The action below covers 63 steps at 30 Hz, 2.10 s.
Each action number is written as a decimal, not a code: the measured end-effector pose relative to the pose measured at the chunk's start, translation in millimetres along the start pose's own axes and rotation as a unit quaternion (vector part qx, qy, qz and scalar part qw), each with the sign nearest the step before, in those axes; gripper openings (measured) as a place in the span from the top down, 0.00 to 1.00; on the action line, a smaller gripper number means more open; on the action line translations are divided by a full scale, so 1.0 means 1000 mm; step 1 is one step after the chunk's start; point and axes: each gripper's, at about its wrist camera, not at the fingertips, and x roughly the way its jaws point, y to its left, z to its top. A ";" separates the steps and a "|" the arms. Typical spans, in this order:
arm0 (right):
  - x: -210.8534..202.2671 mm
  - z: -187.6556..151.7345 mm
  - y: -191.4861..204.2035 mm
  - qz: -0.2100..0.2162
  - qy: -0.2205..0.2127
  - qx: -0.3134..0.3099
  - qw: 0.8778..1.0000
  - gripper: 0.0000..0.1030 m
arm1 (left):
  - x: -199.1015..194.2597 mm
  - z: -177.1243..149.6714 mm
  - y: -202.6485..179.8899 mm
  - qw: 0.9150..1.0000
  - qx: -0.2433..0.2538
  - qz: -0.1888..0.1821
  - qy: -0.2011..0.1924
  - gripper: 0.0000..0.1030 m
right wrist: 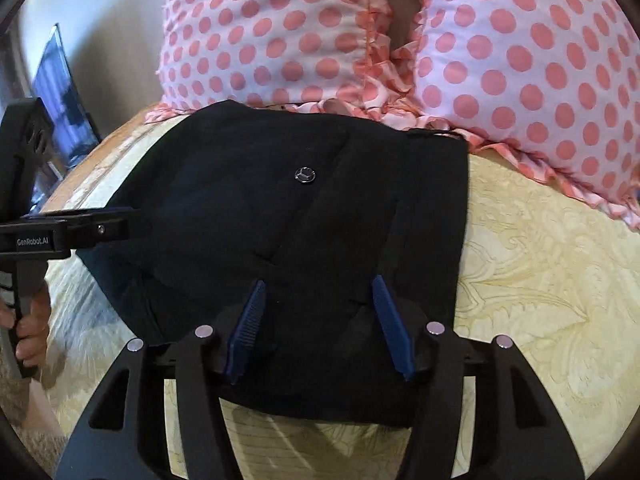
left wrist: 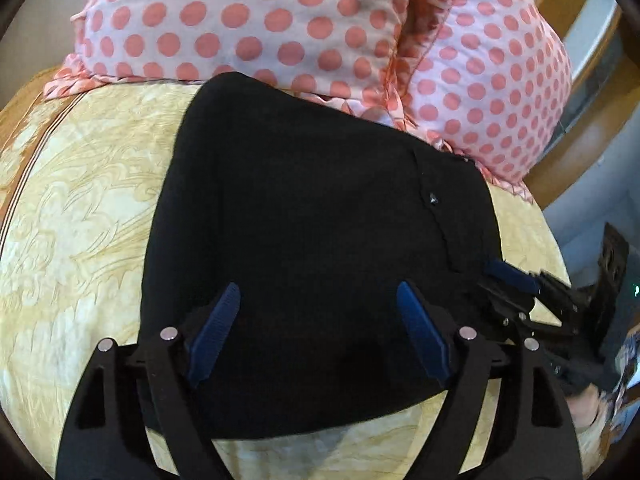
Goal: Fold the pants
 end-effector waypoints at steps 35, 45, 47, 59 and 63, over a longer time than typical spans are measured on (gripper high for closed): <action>-0.055 -0.140 0.077 -0.117 -0.100 0.045 0.987 0.01 | -0.076 -0.179 -0.005 0.972 0.083 0.180 -0.123 0.02; -0.055 -0.142 0.077 -0.119 -0.113 0.044 0.985 0.01 | -0.076 -0.185 -0.004 0.969 0.084 0.182 -0.147 0.02; -0.055 -0.143 0.077 -0.119 -0.114 0.044 0.985 0.01 | -0.076 -0.185 -0.004 0.969 0.084 0.181 -0.147 0.02; -0.055 -0.143 0.077 -0.120 -0.114 0.044 0.985 0.01 | -0.076 -0.186 -0.005 0.969 0.083 0.181 -0.147 0.02; -0.055 -0.143 0.077 -0.120 -0.113 0.044 0.985 0.01 | -0.076 -0.186 -0.005 0.969 0.084 0.181 -0.147 0.02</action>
